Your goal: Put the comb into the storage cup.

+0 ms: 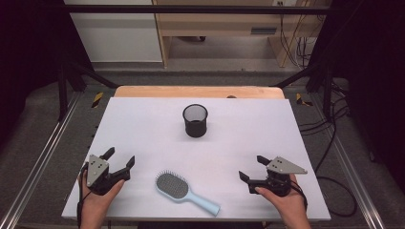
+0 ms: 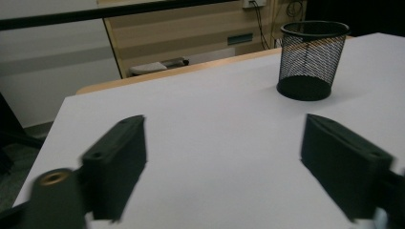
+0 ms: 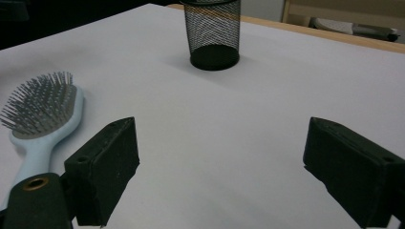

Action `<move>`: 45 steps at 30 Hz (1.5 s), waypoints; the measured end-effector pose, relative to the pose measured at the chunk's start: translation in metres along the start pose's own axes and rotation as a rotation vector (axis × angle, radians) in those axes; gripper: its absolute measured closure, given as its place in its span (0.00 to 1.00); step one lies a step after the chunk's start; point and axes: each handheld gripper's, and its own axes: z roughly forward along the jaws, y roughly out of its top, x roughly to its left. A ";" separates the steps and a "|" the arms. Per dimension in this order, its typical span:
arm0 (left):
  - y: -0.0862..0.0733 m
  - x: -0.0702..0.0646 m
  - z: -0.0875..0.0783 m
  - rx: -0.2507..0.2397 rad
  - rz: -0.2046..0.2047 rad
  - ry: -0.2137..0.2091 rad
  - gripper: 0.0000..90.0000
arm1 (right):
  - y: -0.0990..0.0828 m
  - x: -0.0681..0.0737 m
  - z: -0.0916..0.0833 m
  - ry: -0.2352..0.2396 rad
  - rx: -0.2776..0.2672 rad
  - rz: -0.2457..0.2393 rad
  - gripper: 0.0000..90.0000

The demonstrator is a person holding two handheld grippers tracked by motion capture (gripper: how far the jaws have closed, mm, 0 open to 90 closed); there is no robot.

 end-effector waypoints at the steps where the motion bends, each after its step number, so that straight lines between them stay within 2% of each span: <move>1: -0.001 0.003 0.000 -0.002 -0.030 -0.001 0.07 | 0.003 0.007 0.005 0.000 0.010 -0.023 0.13; 4: -0.002 0.005 0.000 -0.014 -0.053 -0.018 0.02 | 0.007 0.014 0.009 -0.016 0.016 -0.028 0.12; 5: -0.002 0.006 0.000 -0.021 -0.061 -0.028 0.02 | 0.011 0.020 0.013 0.009 0.025 -0.017 0.13; 7: -0.002 0.006 0.000 -0.021 -0.061 -0.023 0.02 | 0.012 0.022 0.014 0.022 0.033 -0.014 0.13; 9: -0.003 0.006 -0.001 -0.021 -0.065 -0.023 0.02 | 0.019 0.033 0.024 0.093 0.090 -0.016 0.15; 13: -0.004 0.007 -0.001 -0.022 -0.065 -0.022 0.02 | 0.024 0.046 0.037 0.152 0.158 -0.028 0.15; 16: -0.004 0.007 -0.002 -0.022 -0.065 -0.019 0.02 | 0.025 0.055 0.045 0.178 0.189 -0.030 0.14; 21: -0.004 0.005 -0.002 -0.019 -0.057 -0.025 0.02 | 0.023 0.075 0.059 0.222 0.239 -0.061 0.15; 22: -0.004 0.005 -0.002 -0.019 -0.057 -0.025 0.02 | 0.023 0.075 0.059 0.222 0.239 -0.061 0.15; 23: -0.004 0.005 -0.002 -0.016 -0.054 -0.026 0.02 | 0.022 0.082 0.064 0.238 0.258 -0.071 0.15; 31: -0.005 0.004 -0.002 -0.011 -0.051 -0.031 0.02 | 0.018 0.098 0.075 0.278 0.313 -0.099 0.17; 32: -0.005 0.004 -0.001 -0.010 -0.049 -0.032 0.02 | 0.017 0.105 0.079 0.292 0.332 -0.108 0.18; 36: -0.005 0.004 -0.002 -0.012 -0.047 -0.033 0.02 | 0.015 0.110 0.083 0.303 0.347 -0.123 0.22; 37: -0.005 0.004 -0.002 -0.012 -0.048 -0.033 0.02 | 0.013 0.114 0.086 0.307 0.365 -0.135 0.26; 40: -0.005 0.004 -0.002 -0.011 -0.049 -0.034 0.02 | 0.012 0.116 0.088 0.312 0.370 -0.138 0.30; 41: -0.005 0.004 -0.002 -0.011 -0.049 -0.034 0.02 | 0.012 0.118 0.089 0.318 0.388 -0.146 0.35; 45: -0.006 0.003 -0.001 -0.008 -0.049 -0.036 0.02 | 0.012 0.122 0.092 0.331 0.418 -0.157 0.44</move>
